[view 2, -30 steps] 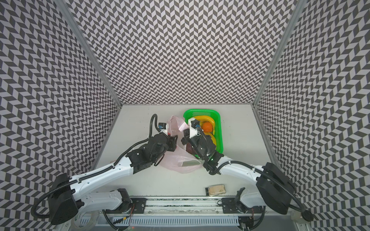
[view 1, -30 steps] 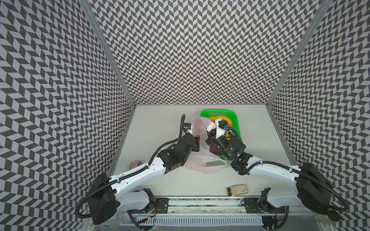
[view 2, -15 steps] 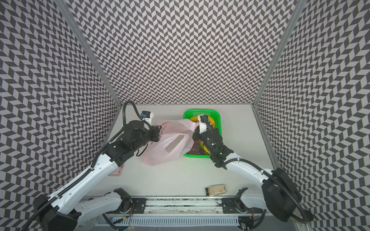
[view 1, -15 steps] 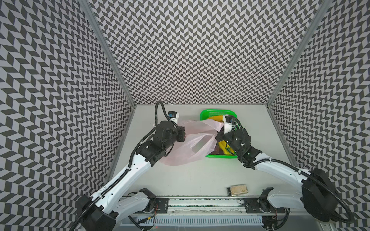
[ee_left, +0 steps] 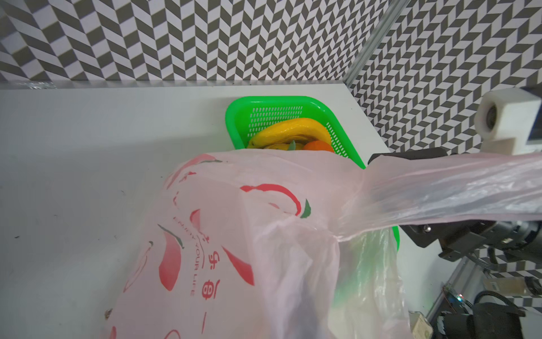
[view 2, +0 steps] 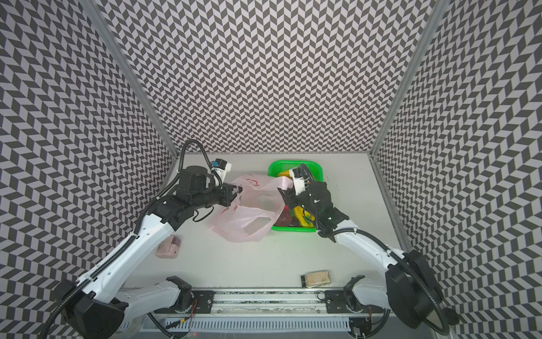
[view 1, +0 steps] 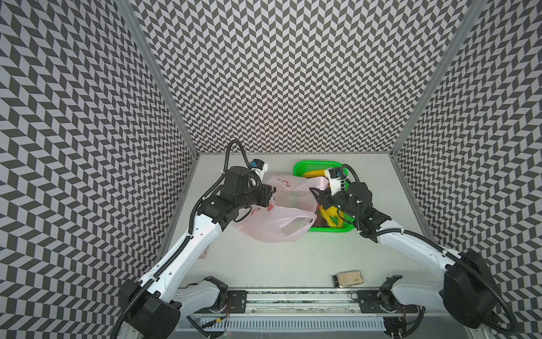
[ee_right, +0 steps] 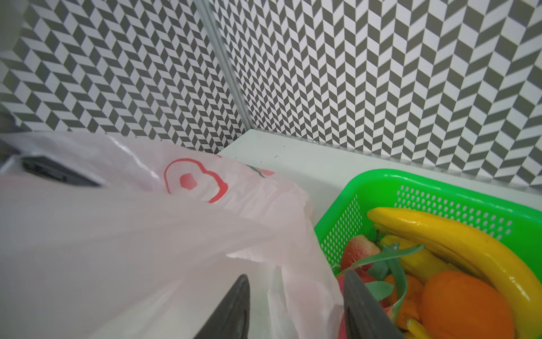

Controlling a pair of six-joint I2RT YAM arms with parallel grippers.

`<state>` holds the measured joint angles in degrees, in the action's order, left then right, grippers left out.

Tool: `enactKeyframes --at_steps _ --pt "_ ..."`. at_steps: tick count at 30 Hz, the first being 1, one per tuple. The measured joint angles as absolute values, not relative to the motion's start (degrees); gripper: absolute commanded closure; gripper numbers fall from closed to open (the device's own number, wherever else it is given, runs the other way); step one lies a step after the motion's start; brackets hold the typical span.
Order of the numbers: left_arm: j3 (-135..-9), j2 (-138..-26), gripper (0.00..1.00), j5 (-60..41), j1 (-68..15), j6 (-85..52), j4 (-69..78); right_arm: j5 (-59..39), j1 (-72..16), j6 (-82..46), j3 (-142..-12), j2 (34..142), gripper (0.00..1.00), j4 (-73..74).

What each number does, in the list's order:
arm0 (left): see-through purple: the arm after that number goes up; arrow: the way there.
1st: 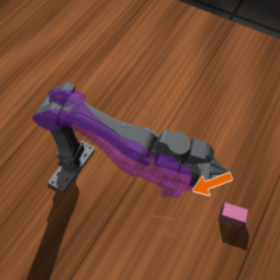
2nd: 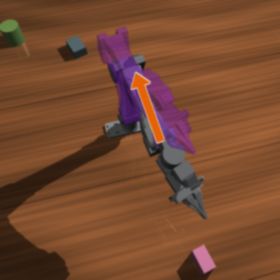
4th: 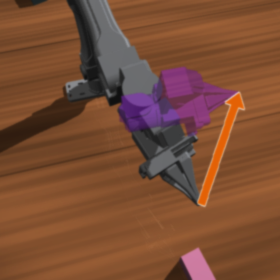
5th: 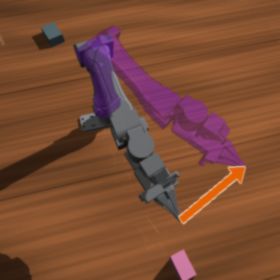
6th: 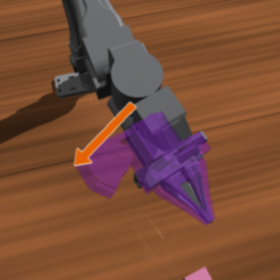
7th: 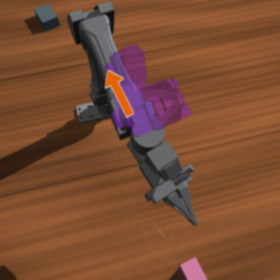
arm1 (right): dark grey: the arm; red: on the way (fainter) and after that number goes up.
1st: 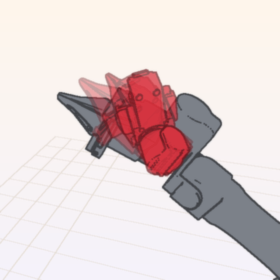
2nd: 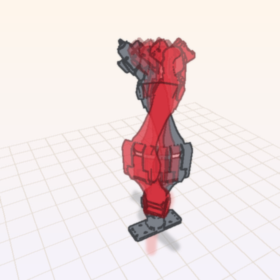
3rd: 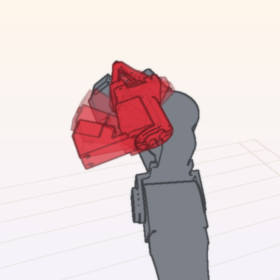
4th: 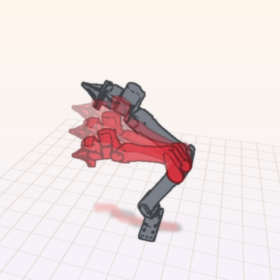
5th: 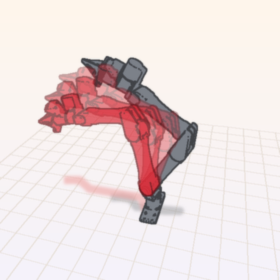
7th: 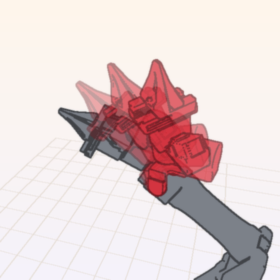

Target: Place the fake fruits into the plastic bag and tie a complex knot

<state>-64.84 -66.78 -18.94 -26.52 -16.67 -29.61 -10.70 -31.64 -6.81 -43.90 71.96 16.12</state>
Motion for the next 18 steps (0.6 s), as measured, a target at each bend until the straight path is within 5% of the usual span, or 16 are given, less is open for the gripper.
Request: enactKeyframes --at_steps 9,14,18 --pt "-67.13 -68.53 1.00 -22.52 -24.69 -17.91 -30.81 -16.08 -28.97 -1.41 -41.58 65.78 0.02 15.90" --pt "-67.64 -68.66 1.00 -23.46 -24.58 -17.78 -31.07 -19.05 -28.56 0.51 -41.41 63.70 0.02 17.32" --pt "-67.75 -68.69 1.00 -23.75 -24.36 -16.75 -31.99 -20.99 -27.64 -0.01 -43.03 64.29 0.12 17.56"
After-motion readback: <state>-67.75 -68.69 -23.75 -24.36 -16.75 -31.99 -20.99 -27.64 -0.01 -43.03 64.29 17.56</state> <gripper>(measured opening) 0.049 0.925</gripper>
